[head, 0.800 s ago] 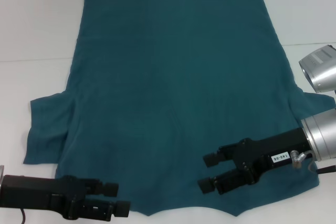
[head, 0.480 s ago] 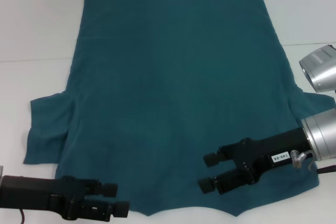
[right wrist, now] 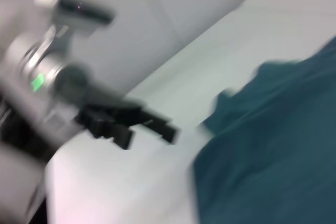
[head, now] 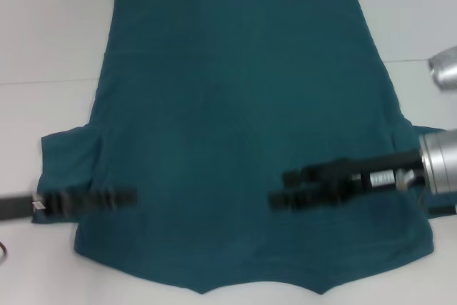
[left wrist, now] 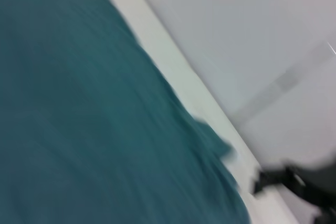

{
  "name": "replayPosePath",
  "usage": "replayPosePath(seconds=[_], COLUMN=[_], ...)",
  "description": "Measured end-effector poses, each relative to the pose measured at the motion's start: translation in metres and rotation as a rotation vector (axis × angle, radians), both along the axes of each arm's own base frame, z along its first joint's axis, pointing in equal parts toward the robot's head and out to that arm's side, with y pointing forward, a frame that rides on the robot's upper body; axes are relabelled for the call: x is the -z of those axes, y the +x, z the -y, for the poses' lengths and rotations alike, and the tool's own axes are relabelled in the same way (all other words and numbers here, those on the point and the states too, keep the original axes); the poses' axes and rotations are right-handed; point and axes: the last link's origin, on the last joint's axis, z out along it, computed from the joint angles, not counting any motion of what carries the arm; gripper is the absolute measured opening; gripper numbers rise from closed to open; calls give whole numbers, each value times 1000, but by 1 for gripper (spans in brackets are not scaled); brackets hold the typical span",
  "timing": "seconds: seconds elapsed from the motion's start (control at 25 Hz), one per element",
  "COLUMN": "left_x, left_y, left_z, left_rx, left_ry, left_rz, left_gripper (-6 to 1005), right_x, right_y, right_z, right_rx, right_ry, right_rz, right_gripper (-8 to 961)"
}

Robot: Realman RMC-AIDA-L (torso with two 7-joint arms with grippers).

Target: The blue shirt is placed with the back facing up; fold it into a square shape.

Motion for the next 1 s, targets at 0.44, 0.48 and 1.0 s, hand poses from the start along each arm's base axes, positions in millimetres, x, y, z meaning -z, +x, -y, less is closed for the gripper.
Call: replayPosePath(seconds=[0.44,0.48,1.0], left_x=[-32,-31,-19], left_y=[-48,-49,-75], left_z=[-29,-31,-47], left_rx=[-467,-481,-640], left_ry=[194,200,291], left_rz=[22,20,-55], left_gripper=[873,873,873], right_x=[-63,-68,-81], right_y=[32,30,20], right_z=[-72,-75,-84], right_rx=[602,610,626], right_ry=[127,131,143], right_rz=[12,13,7], right_gripper=[928,928,928])
